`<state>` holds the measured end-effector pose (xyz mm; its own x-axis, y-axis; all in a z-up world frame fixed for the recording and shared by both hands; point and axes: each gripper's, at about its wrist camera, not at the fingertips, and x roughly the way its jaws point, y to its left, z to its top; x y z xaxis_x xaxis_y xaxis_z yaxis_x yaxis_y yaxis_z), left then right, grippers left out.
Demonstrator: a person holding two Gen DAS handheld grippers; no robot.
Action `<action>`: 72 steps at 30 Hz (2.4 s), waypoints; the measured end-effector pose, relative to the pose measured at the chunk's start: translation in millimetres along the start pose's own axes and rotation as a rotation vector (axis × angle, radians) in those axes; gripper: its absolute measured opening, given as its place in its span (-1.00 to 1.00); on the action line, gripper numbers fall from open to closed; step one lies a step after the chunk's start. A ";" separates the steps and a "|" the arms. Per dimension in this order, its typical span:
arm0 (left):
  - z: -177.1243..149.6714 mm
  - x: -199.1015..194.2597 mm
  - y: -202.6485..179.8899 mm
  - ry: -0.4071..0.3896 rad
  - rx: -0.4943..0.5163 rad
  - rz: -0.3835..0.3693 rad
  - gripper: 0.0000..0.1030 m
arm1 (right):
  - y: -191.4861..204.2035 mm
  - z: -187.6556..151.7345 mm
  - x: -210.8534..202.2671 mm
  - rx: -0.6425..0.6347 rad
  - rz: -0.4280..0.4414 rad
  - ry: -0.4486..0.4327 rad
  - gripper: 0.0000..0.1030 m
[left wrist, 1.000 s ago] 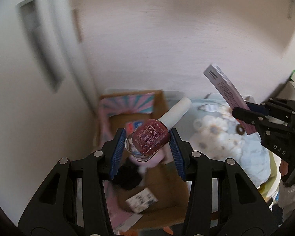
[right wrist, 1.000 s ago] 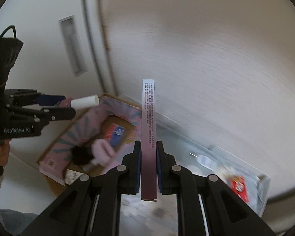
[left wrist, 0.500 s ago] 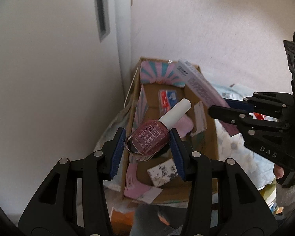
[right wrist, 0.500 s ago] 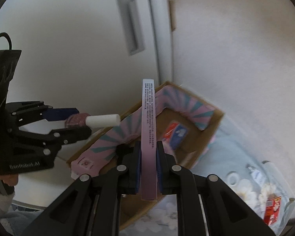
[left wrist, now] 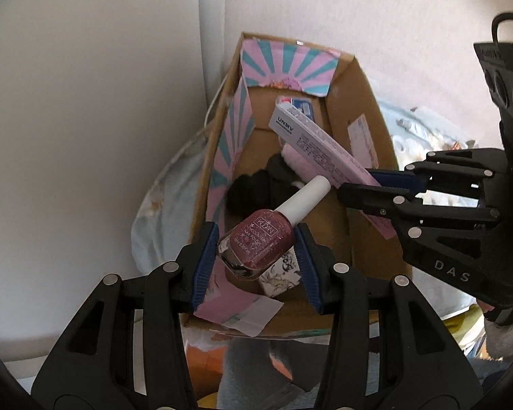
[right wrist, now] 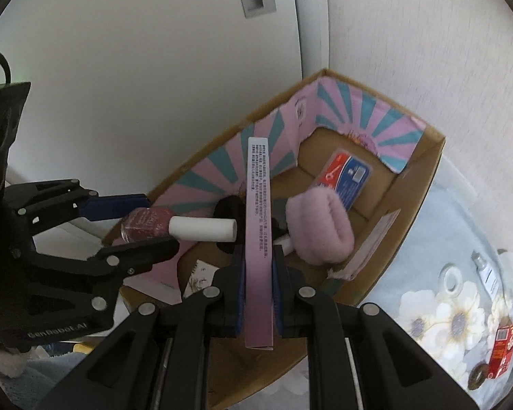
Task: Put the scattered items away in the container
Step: 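Carry nail polish and pink tube box over the cardboard box, then open both tools to release nail polish and tube box into box, then move both open tools back to the table items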
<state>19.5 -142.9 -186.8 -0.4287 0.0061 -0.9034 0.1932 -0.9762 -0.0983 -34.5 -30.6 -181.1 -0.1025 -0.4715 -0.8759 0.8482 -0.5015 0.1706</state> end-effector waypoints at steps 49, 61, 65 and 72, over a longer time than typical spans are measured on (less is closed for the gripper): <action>9.8 -4.3 -19.7 -0.042 0.080 -0.061 0.55 | -21.8 10.9 -18.2 0.074 -0.088 -0.036 -0.09; 48.0 -14.9 -91.7 -0.095 0.261 -0.117 0.55 | -84.3 -20.0 -70.0 0.243 -0.178 -0.130 -0.09; 66.3 -12.7 -134.2 -0.103 0.334 -0.161 0.57 | -123.8 -41.9 -98.4 0.328 -0.251 -0.161 -0.09; 92.3 7.2 -209.5 -0.100 0.456 -0.203 0.73 | -196.0 -86.9 -139.6 0.439 -0.388 -0.160 -0.08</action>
<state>-105.5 41.7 -134.2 -0.5045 0.2067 -0.8383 -0.2986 -0.9528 -0.0552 -141.3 196.5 -131.4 -0.4670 -0.2802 -0.8387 0.4434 -0.8948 0.0521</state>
